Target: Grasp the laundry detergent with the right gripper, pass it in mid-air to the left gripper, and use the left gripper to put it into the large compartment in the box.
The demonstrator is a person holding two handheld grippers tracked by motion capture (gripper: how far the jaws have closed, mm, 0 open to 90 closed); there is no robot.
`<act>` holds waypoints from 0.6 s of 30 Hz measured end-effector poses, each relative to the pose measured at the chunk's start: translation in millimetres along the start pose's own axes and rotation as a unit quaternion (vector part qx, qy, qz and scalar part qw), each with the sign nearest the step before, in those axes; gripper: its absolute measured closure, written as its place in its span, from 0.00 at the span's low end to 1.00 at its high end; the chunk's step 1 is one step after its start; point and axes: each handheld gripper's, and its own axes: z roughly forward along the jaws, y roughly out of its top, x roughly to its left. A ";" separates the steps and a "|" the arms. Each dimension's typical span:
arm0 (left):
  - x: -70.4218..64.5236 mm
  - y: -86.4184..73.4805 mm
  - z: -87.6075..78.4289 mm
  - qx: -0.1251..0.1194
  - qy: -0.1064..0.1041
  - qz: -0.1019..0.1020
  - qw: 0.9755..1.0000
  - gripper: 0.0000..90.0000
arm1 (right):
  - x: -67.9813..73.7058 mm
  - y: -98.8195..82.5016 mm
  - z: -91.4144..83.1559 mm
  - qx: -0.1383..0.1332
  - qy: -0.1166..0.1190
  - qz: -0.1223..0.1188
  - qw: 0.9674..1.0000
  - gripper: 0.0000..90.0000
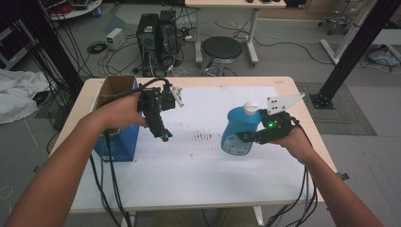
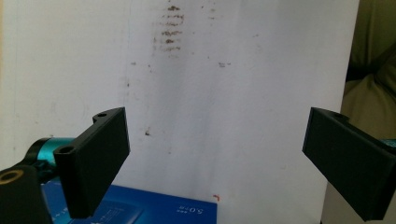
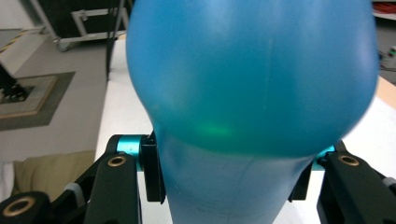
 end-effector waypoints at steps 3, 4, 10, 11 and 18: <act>-3.6 6.0 -2.6 0.000 -0.003 0.006 1.000 0.08 | 1.0 3.6 7.7 0.005 0.010 -0.011 1.000 0.50; -4.3 7.7 -3.4 0.001 -0.003 0.006 1.000 0.08 | 1.3 4.9 10.0 0.006 0.013 -0.014 1.000 0.50; -8.2 14.1 -3.9 0.003 -0.018 0.009 1.000 0.08 | 3.5 13.8 23.5 0.010 0.028 -0.028 0.999 0.50; -8.2 15.1 -3.9 0.006 -0.021 0.009 1.000 0.08 | 3.9 15.5 26.0 0.012 0.032 -0.029 0.999 0.50; -8.4 21.0 -4.4 0.012 -0.039 -0.001 0.999 0.08 | 6.0 24.1 43.6 0.024 0.047 -0.040 0.998 0.50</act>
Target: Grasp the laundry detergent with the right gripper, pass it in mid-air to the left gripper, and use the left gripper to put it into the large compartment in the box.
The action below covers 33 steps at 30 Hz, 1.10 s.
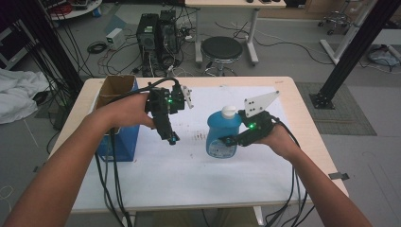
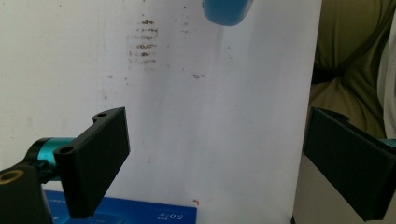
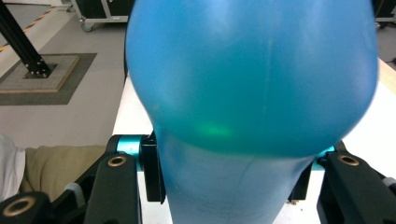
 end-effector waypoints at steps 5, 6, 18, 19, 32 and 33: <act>-1.2 6.2 -1.4 0.001 -0.008 0.004 1.000 0.08 | -1.6 5.6 9.7 0.010 0.009 -0.008 1.000 0.50; -1.6 7.7 -1.8 0.000 -0.010 0.005 1.000 0.08 | -1.9 7.0 11.8 0.012 0.012 -0.010 1.000 0.50; -3.9 26.0 -7.8 0.002 -0.018 0.017 1.000 0.08 | -3.1 24.1 33.9 0.015 0.033 -0.028 0.999 0.50; -4.1 26.7 -8.1 0.003 -0.019 0.018 1.000 0.08 | -3.3 24.9 35.5 0.018 0.033 -0.030 0.999 0.50; -5.3 40.3 -6.6 0.009 -0.024 0.028 0.999 0.08 | -4.5 28.2 50.7 0.029 0.038 -0.030 0.998 0.50; -5.1 42.5 -6.8 0.009 -0.023 0.030 0.999 0.08 | -4.5 28.8 51.3 0.029 0.038 -0.030 0.998 0.50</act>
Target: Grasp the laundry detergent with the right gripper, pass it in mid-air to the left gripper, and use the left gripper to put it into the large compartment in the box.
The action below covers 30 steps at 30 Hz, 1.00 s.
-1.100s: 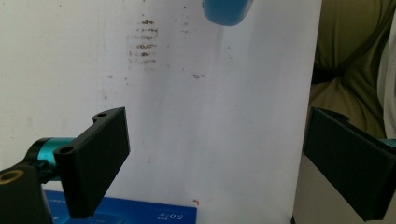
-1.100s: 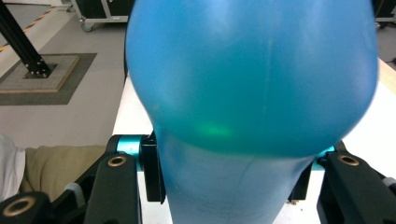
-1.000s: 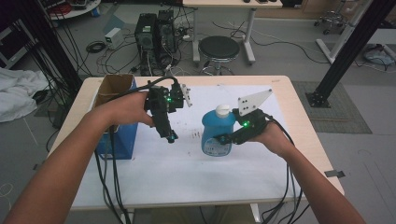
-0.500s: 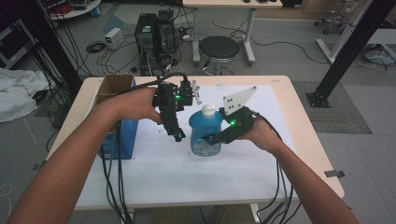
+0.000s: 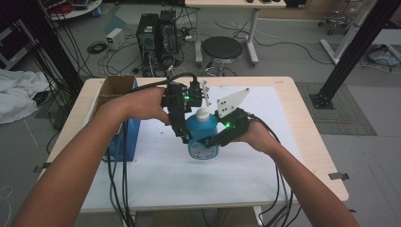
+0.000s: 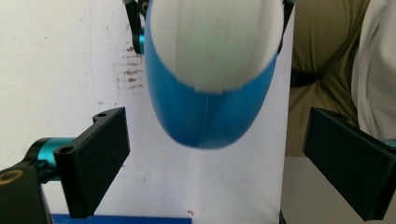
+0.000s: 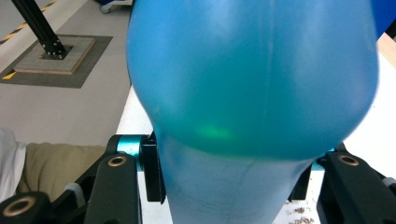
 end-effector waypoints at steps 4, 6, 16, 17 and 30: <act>1.0 5.6 -0.9 0.000 0.002 0.002 1.000 0.08 | -0.1 3.0 1.6 0.000 0.001 -0.002 1.000 0.50; 1.7 7.9 -0.6 0.003 0.002 0.003 1.000 0.08 | -0.2 3.8 2.0 0.001 0.001 -0.002 1.000 0.50; 6.6 14.7 0.9 0.003 0.001 0.001 1.000 0.08 | -0.6 7.2 2.4 -0.001 -0.001 -0.002 1.000 0.50; 6.8 15.3 1.0 0.003 0.002 0.001 1.000 0.08 | -0.7 8.0 2.6 -0.002 -0.001 -0.003 1.000 0.50; 7.5 21.3 5.6 0.008 -0.001 0.008 1.000 0.08 | -0.1 11.3 5.9 0.001 0.004 0.001 1.000 0.50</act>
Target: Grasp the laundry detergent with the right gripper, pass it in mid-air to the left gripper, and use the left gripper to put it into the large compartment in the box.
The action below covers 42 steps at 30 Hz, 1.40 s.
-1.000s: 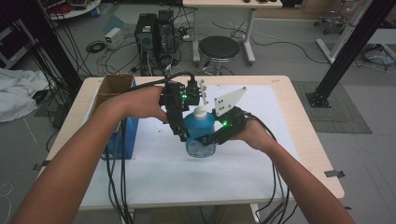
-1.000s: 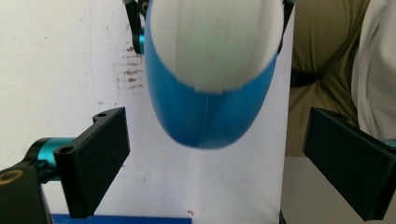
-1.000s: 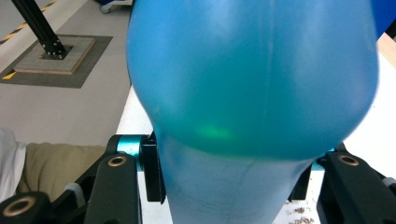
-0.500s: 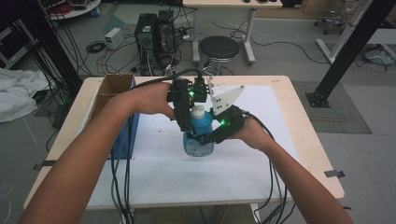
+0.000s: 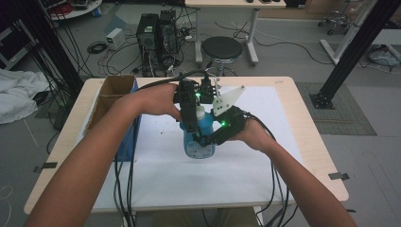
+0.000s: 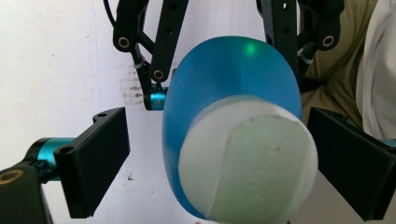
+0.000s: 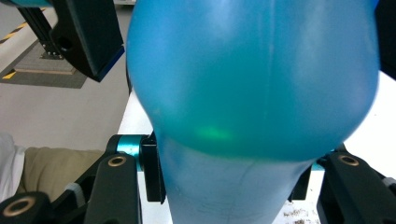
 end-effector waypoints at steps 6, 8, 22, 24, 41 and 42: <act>-0.5 1.2 1.8 0.003 -0.007 0.008 1.000 0.13 | -0.3 0.4 -0.8 -0.002 -0.001 0.000 1.000 0.50; -0.8 1.9 2.6 0.005 -0.007 0.014 1.000 0.18 | -0.2 0.3 -1.6 0.000 -0.002 0.000 1.000 0.50; 0.0 3.2 2.7 0.004 -0.004 0.020 1.000 0.23 | 0.3 0.0 -3.5 0.001 -0.003 -0.001 1.000 0.50; 0.0 3.5 3.4 0.004 -0.006 0.023 1.000 0.24 | 0.5 0.2 -3.5 0.000 -0.004 -0.002 1.000 0.50; -0.3 4.0 4.2 0.001 -0.008 0.027 1.000 0.35 | 1.0 0.4 -3.4 -0.002 0.001 0.001 1.000 0.50; -0.6 4.0 4.3 -0.001 -0.008 0.028 1.000 0.37 | 1.5 0.4 -3.4 -0.001 0.001 0.002 1.000 0.50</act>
